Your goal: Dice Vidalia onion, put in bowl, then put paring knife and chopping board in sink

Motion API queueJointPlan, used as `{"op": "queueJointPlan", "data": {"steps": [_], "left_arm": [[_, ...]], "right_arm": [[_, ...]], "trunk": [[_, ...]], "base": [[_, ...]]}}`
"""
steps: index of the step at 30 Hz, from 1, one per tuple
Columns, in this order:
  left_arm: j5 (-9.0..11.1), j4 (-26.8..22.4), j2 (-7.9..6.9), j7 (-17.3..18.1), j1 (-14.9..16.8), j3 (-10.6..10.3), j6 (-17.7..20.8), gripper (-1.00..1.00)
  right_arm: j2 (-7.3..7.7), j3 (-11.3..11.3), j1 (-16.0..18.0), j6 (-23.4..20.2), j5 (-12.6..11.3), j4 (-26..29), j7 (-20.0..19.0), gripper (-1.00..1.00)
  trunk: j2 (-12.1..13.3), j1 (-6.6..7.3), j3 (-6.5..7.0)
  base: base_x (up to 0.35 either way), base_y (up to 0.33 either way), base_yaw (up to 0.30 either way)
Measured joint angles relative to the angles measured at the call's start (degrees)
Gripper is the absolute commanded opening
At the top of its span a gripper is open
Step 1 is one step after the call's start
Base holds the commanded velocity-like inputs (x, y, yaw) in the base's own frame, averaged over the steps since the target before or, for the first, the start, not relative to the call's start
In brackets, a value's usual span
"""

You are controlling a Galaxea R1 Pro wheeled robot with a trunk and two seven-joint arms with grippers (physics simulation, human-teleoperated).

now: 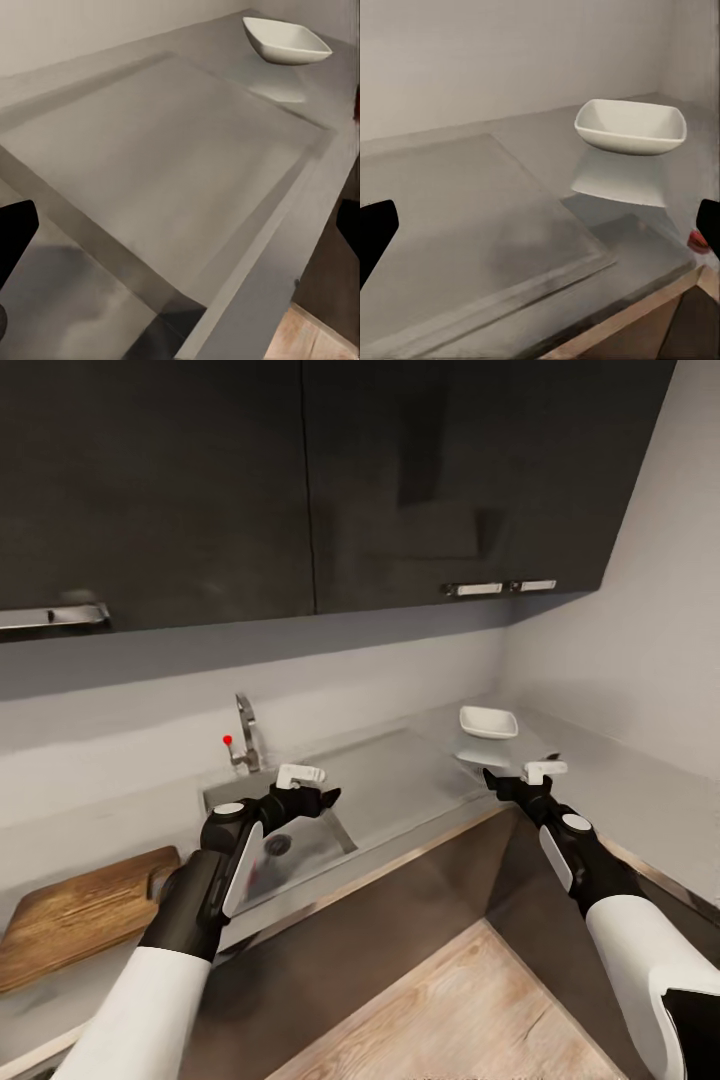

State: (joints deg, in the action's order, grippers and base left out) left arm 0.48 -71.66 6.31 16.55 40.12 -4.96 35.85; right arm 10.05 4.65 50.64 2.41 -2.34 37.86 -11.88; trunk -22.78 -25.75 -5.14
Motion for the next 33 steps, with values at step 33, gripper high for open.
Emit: {"op": "queueJointPlan", "data": {"steps": [33], "left_arm": [[0.0, 0.34, 0.14, 0.93, -0.01, -0.07, -0.34, 1.0]], "right_arm": [[-0.12, 0.09, 0.01, -1.93, -0.05, -0.03, -0.02, 1.0]], "trunk": [[-0.01, 0.03, -0.05]], "base": [[0.238, -0.156, -0.093]]}}
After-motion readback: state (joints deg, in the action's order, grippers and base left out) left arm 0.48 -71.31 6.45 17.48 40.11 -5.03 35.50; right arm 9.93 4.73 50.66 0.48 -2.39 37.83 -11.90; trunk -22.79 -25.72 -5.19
